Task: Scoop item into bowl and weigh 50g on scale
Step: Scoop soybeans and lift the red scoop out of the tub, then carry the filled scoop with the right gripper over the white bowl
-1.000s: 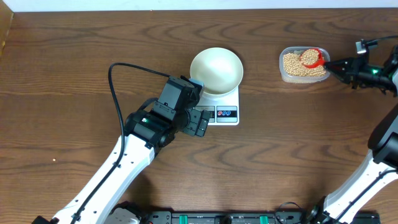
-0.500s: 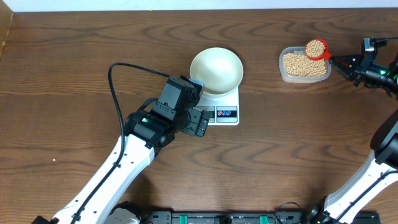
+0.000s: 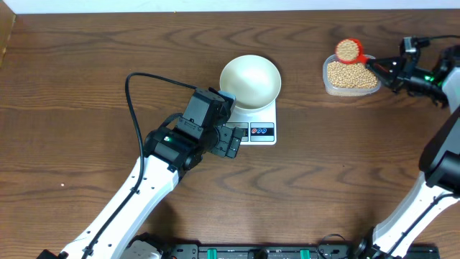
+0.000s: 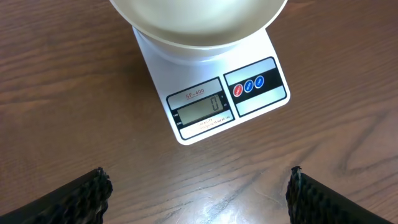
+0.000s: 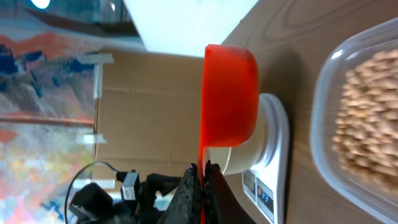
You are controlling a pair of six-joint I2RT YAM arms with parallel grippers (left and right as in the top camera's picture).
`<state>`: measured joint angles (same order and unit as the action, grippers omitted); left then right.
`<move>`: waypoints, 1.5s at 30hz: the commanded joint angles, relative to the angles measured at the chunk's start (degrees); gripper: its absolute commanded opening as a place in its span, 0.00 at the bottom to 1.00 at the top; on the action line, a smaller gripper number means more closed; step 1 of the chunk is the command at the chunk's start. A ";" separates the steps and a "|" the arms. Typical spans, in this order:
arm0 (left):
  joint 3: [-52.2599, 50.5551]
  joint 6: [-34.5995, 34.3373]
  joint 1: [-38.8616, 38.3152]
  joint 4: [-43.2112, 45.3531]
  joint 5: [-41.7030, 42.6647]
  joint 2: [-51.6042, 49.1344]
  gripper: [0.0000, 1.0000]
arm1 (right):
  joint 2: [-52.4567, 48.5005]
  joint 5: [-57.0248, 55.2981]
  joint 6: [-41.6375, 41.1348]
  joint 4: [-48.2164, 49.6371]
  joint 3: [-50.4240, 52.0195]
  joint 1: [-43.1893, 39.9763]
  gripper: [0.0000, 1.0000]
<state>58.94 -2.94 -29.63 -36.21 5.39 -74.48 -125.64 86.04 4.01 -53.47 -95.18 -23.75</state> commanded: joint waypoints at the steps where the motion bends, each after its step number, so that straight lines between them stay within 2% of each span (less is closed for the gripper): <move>1: 0.09 0.17 0.20 -0.22 -0.94 0.42 0.92 | -0.52 3.48 0.31 -0.04 0.02 3.13 0.01; 11: 0.09 0.17 0.20 -0.22 -0.94 0.42 0.92 | -0.48 3.45 -0.26 2.45 -0.61 13.40 0.01; 21: 0.09 0.17 0.20 -0.22 -0.94 0.42 0.92 | -0.42 -1.46 -5.99 7.48 -2.12 20.76 0.01; 34: 0.09 0.17 0.20 -0.22 -0.94 0.42 0.92 | 3.54 -24.46 -8.17 4.15 -6.86 27.28 0.01; 45: 0.09 0.17 0.20 -0.22 -0.94 0.42 0.92 | 5.18 -40.61 -4.09 0.07 -12.39 34.45 0.01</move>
<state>58.94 -2.94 -29.63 -36.23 5.39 -74.48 -122.50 51.77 -2.33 -53.17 -105.82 8.12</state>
